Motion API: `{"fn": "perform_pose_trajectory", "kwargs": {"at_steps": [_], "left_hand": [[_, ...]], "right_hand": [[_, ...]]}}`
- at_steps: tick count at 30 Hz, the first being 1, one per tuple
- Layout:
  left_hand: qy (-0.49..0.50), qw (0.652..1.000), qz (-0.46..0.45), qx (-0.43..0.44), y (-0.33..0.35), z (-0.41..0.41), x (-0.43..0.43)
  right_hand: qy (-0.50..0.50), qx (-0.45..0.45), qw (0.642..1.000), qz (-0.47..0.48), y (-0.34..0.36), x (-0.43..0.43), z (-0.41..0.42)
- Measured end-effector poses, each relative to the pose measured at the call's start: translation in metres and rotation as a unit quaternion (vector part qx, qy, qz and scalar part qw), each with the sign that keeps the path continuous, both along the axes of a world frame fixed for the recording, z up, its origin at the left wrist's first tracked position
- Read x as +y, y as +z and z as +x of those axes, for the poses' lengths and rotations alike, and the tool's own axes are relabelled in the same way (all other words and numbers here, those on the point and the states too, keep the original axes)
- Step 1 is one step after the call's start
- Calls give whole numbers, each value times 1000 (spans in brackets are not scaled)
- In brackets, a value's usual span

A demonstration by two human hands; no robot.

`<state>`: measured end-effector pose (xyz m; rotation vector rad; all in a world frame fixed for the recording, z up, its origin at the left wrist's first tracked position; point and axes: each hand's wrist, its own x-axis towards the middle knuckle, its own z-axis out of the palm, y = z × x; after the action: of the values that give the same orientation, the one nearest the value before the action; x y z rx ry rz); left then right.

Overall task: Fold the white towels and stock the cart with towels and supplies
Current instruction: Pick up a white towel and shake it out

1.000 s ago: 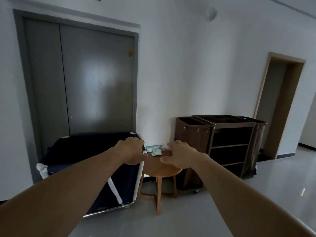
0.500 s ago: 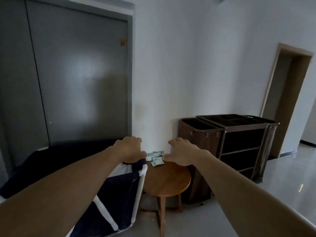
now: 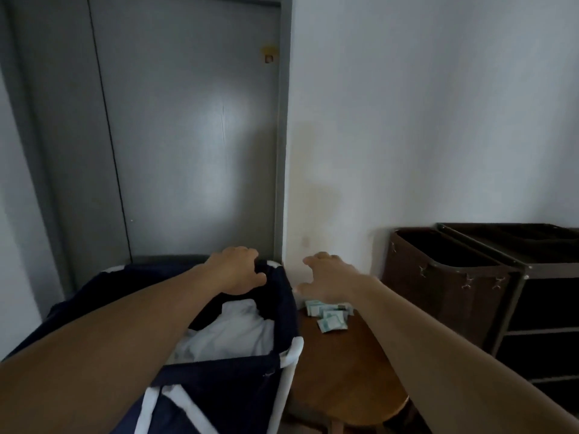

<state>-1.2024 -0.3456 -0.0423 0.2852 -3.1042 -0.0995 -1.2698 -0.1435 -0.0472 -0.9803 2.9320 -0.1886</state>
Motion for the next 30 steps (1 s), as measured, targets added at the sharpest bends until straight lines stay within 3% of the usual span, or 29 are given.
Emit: {"fn": "perform_pose_trajectory", "kwargs": {"at_steps": [19,30], "left_hand": [[64,991,95,-66,-96,-238,-195],[184,954,183,-154,-213,-339,-269]], "right_hand": [[59,-90,992,66,-90,-206,-261],[159,-249,949,110,-245,-323,-396]]}}
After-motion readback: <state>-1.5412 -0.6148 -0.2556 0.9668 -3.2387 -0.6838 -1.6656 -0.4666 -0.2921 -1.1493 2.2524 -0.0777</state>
